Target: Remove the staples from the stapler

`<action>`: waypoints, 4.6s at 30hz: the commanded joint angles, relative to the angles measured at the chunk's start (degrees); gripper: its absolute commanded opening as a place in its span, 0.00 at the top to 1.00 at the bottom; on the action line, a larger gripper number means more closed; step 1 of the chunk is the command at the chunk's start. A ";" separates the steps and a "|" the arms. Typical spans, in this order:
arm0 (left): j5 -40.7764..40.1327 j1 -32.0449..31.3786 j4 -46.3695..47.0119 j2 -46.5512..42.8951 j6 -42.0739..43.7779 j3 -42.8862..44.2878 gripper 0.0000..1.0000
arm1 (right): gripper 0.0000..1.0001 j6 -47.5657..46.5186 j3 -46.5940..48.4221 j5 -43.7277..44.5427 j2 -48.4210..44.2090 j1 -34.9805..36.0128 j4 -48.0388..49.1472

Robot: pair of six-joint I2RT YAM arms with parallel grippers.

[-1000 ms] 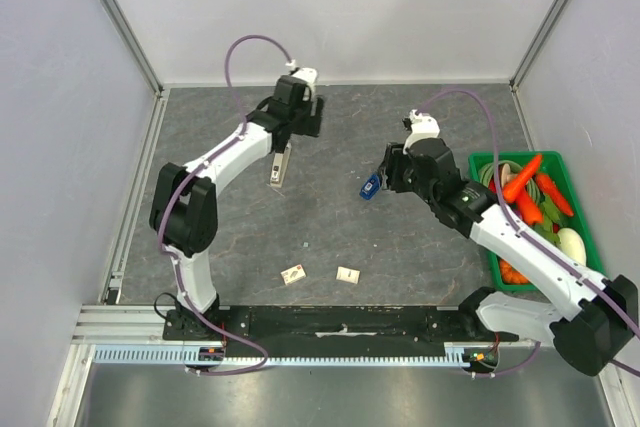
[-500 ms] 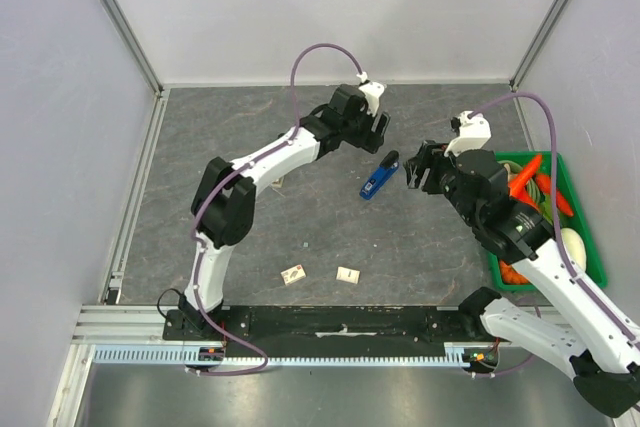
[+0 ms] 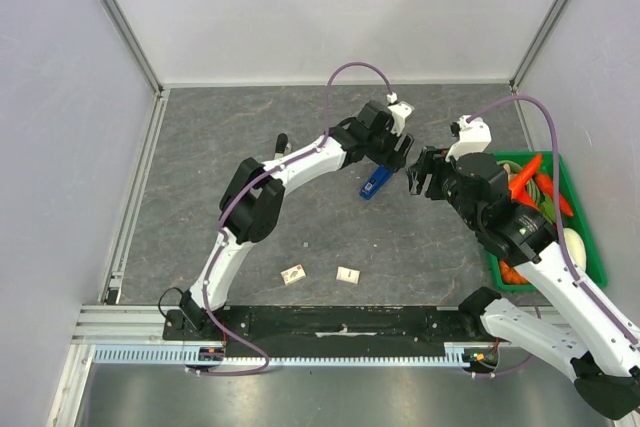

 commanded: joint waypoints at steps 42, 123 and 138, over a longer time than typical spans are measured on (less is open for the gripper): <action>-8.89 -1.88 -8.56 11.47 6.67 15.60 0.42 | 0.25 -0.71 -1.09 -2.04 -0.55 0.02 0.28; 62.83 -1.79 7.87 -50.58 5.26 -32.12 0.98 | 0.62 -14.07 7.62 -55.12 -1.86 0.02 -9.48; 55.28 0.23 28.59 -55.06 -10.02 -35.46 0.98 | 0.87 -6.08 -7.84 -58.20 -9.95 -0.07 -0.17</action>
